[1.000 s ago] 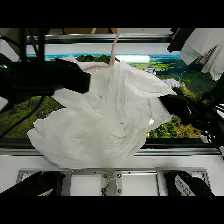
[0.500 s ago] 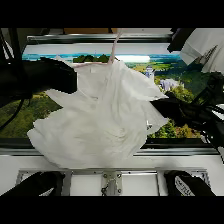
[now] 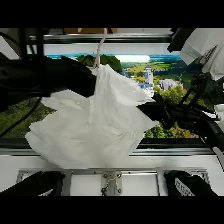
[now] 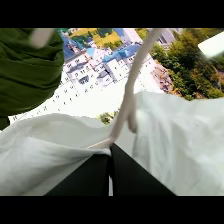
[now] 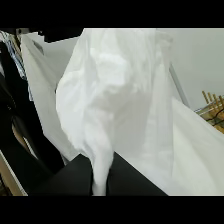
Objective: Fold the clothes and pants, and hang the long-sleeved shirts on hangers.
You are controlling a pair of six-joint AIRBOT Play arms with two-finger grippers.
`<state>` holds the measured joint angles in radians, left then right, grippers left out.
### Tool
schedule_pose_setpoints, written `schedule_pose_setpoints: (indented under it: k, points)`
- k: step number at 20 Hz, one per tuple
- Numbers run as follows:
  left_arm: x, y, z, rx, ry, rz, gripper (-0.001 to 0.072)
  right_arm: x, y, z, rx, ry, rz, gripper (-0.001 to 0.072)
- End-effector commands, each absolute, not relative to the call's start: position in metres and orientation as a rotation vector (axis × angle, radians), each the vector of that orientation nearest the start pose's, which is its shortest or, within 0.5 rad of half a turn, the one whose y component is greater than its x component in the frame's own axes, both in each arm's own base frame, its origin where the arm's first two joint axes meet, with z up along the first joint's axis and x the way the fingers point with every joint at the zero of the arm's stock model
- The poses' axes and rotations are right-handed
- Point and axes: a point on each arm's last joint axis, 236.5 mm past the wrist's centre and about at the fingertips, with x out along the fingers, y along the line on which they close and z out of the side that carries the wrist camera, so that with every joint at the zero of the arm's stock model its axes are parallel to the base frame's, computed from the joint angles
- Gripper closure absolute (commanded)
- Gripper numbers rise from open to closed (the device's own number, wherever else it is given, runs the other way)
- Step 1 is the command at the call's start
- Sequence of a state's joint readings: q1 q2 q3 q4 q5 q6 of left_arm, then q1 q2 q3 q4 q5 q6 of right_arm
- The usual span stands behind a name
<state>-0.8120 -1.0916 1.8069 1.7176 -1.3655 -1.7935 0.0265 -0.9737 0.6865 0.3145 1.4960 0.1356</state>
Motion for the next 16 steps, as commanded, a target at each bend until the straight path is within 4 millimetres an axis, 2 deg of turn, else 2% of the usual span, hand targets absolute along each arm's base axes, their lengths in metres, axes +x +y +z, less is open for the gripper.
schedule_pose_setpoints:
  k: [1,6,7,8,9,16]
  points:
    - [0.271,-0.269,0.312,0.172,0.668,-0.647,0.0694,0.260,0.231,0.249,0.578,0.095,1.431,0.0701]
    - [0.257,-0.265,0.325,0.161,0.637,-0.673,0.0691,0.260,0.231,0.250,0.580,0.091,1.431,0.0701]
    - [0.254,-0.262,0.330,0.154,0.625,-0.675,0.0538,0.260,0.231,0.250,0.580,0.091,1.431,0.0701]
    - [0.251,-0.259,0.335,0.146,0.613,-0.678,0.0298,0.260,0.231,0.250,0.580,0.091,1.431,0.0701]
    - [0.249,-0.255,0.339,0.138,0.603,-0.678,0.0237,0.261,0.231,0.250,0.581,0.091,1.431,0.0701]
    - [0.234,-0.227,0.375,0.063,0.507,-0.662,0.0237,0.262,0.229,0.257,0.606,0.066,1.429,0.0701]
